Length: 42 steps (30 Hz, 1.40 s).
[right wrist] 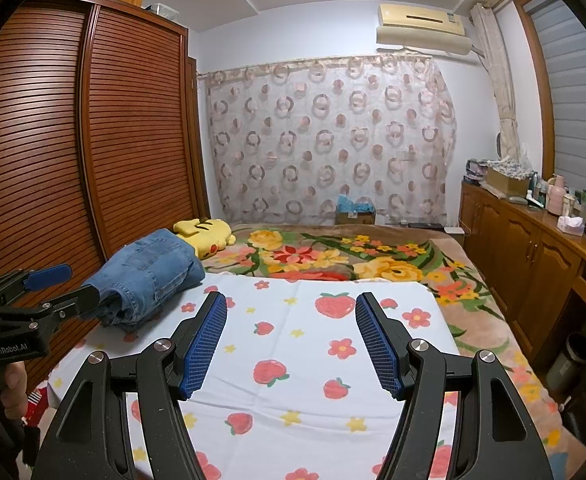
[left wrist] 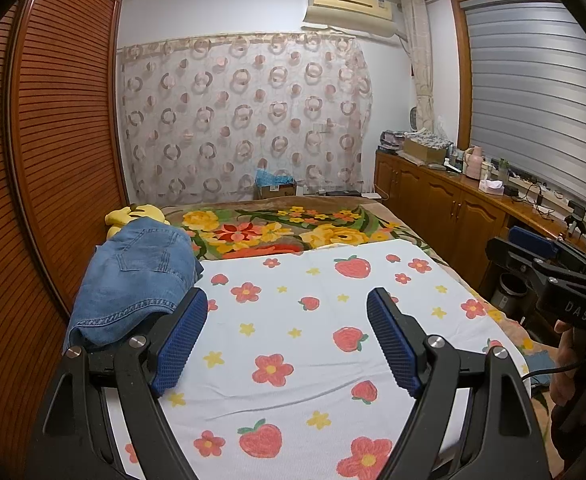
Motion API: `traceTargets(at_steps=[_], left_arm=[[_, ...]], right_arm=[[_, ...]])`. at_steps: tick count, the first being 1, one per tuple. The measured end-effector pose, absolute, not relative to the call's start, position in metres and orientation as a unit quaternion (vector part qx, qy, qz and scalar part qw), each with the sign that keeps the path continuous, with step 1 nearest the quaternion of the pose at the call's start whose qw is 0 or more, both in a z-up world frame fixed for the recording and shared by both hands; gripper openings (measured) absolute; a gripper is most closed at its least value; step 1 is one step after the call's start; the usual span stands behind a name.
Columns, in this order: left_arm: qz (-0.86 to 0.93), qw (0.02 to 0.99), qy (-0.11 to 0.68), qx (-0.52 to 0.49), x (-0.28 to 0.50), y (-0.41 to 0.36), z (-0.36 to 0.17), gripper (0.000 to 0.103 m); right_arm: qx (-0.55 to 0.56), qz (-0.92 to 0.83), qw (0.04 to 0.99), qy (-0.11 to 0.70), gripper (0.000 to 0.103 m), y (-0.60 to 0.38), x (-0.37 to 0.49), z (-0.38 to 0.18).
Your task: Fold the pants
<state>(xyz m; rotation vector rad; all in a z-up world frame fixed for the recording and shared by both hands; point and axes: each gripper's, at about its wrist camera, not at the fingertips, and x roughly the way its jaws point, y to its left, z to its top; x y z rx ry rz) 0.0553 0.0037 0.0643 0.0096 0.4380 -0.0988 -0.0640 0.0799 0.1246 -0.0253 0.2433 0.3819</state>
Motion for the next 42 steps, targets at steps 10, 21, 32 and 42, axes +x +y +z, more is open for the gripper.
traceTargets(at_steps=[10,21,32,42], left_arm=[[-0.049,0.975,0.217,0.004,0.0558,0.0042,0.066,0.082],[-0.051,0.975,0.217,0.003,0.0549,0.0036,0.066,0.082],[-0.05,0.975,0.217,0.003,0.0552,0.0053,0.0656,0.082],[-0.051,0.975,0.217,0.002,0.0554,0.0055,0.0661,0.082]], right_arm=[[-0.012,0.191,0.974,0.119,0.069,0.076,-0.0647,0.1265],[-0.012,0.191,0.974,0.119,0.069,0.0752,-0.0654,0.1258],[-0.012,0.19,0.974,0.12,0.069,0.075,-0.0653,0.1261],[-0.012,0.191,0.974,0.12,0.069,0.0747,-0.0652,0.1261]])
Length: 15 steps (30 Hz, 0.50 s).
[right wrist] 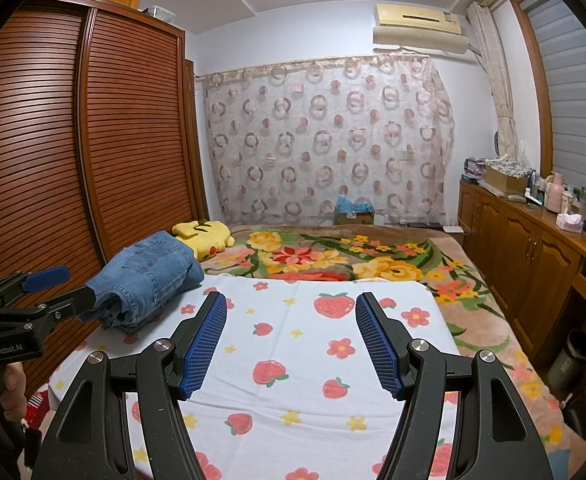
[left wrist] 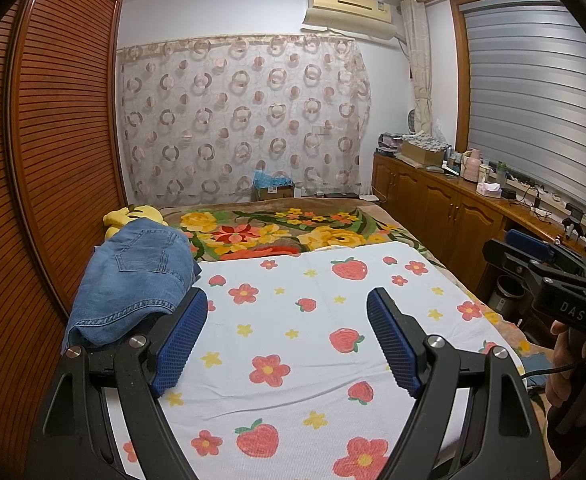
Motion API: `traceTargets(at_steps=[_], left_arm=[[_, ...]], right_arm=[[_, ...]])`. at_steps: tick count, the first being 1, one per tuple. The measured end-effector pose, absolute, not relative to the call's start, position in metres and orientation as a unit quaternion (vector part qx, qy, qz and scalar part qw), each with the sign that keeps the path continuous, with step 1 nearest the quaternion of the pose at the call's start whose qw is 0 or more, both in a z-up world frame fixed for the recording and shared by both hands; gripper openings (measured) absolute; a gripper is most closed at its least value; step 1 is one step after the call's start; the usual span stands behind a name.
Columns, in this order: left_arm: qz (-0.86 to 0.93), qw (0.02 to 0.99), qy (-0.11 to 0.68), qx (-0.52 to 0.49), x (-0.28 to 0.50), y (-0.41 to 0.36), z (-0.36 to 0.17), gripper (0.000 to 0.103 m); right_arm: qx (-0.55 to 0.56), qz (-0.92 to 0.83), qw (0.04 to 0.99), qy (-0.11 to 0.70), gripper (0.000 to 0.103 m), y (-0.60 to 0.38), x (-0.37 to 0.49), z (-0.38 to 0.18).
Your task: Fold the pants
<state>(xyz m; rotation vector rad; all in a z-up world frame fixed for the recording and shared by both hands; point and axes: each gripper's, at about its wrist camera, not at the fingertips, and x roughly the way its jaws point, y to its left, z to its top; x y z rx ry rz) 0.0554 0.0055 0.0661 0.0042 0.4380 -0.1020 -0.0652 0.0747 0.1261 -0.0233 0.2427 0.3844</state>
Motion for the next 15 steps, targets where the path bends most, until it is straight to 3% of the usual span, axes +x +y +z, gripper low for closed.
traceTargets(at_steps=[15], left_arm=[[-0.05,0.975,0.219,0.001,0.0546,0.0063,0.0637,0.082]], right_arm=[[-0.011,0.19,0.974,0.12,0.069,0.0752,-0.0653,0.1261]])
